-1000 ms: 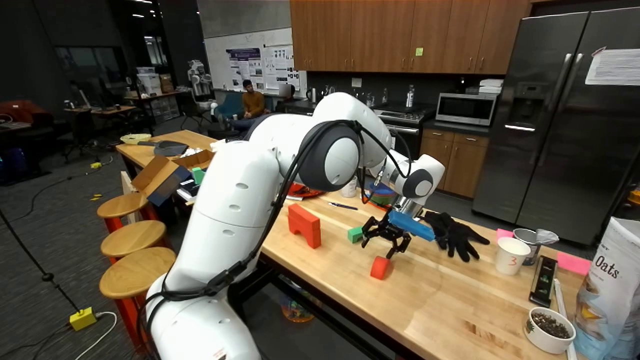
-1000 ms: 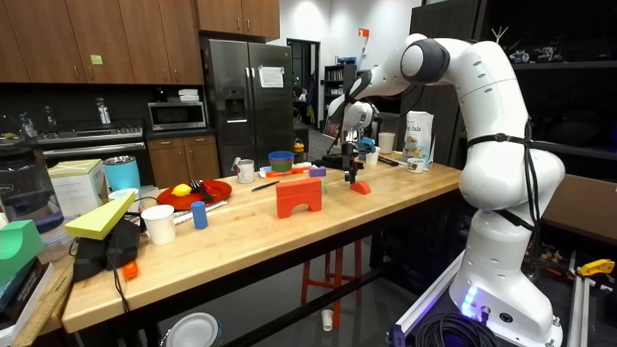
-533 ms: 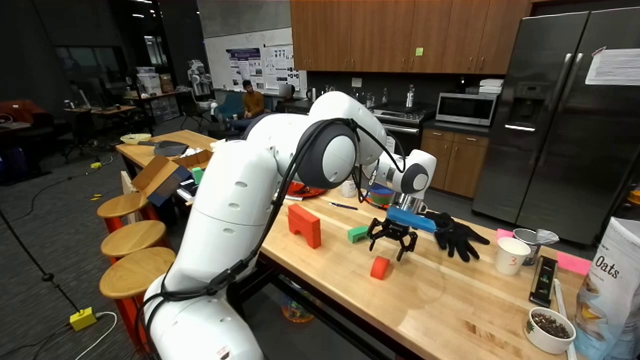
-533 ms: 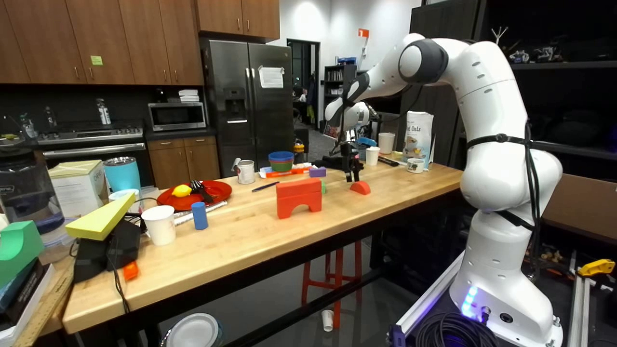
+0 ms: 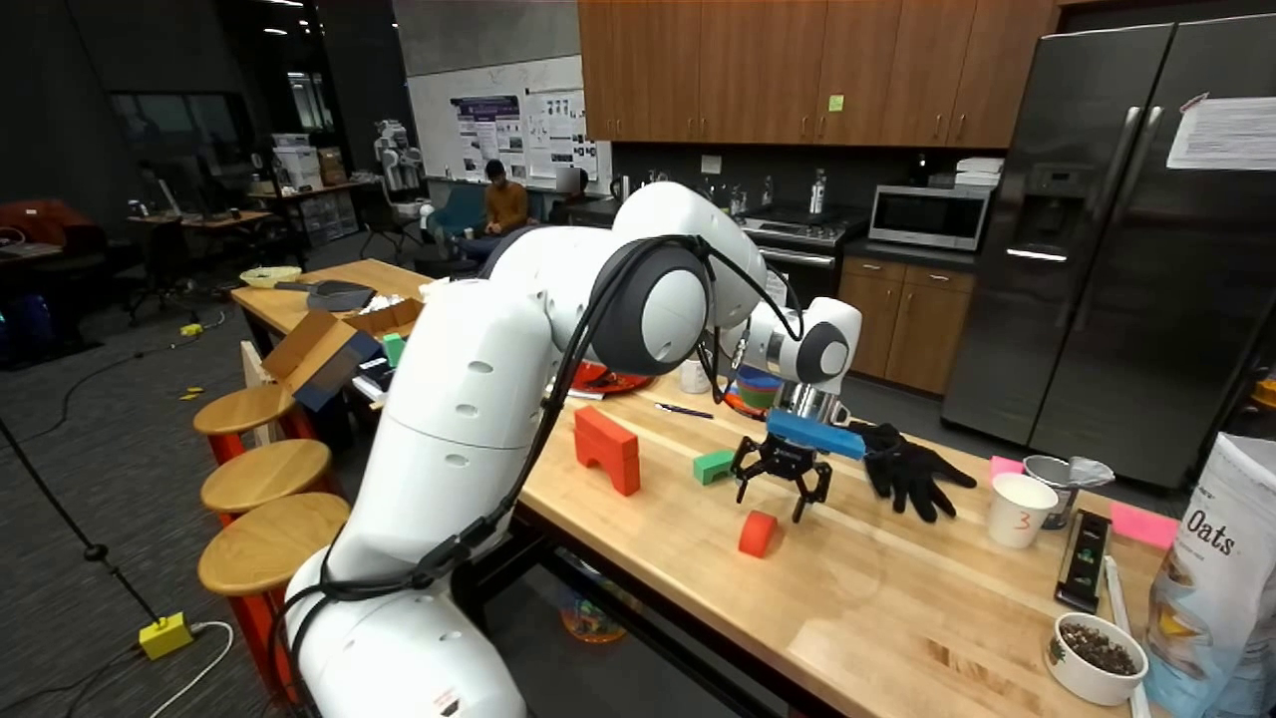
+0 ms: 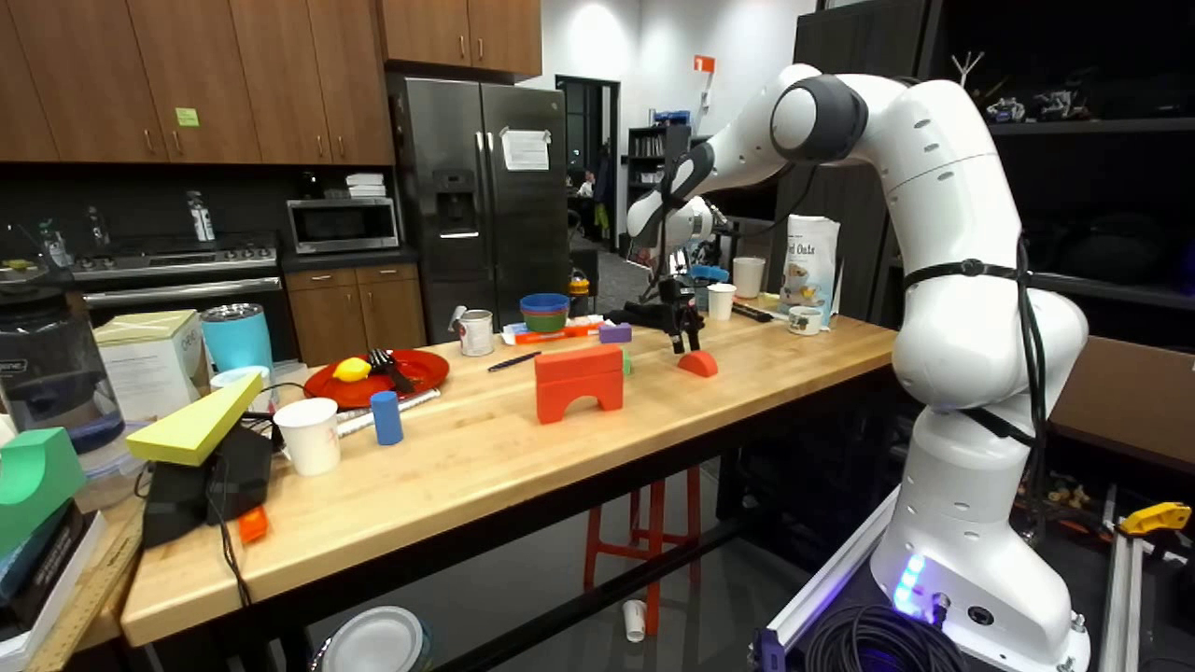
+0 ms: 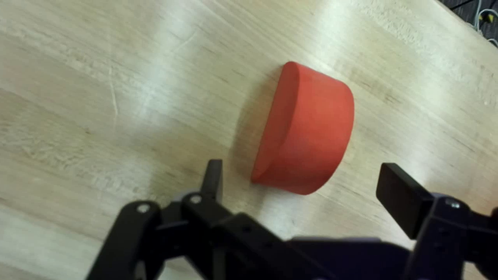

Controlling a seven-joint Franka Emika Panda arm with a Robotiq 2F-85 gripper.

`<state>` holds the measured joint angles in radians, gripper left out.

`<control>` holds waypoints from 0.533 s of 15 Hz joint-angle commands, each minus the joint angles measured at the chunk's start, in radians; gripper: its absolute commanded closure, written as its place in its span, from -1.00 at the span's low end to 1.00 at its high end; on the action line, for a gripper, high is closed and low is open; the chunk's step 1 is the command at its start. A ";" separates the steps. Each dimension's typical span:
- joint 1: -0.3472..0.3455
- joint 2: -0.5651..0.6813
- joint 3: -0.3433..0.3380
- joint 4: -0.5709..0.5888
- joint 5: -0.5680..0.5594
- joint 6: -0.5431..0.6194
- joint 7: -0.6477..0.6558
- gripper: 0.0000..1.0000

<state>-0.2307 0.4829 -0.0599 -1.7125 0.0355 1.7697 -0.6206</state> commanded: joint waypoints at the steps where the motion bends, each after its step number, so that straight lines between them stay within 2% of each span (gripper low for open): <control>1: -0.002 -0.004 0.004 0.009 -0.007 -0.040 0.020 -0.50; 3: -0.004 -0.004 0.005 0.008 -0.002 -0.050 0.017 -0.36; 8: -0.004 -0.002 0.008 0.010 0.005 -0.083 0.021 0.43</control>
<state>-0.2308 0.4830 -0.0570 -1.7126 0.0372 1.7175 -0.6172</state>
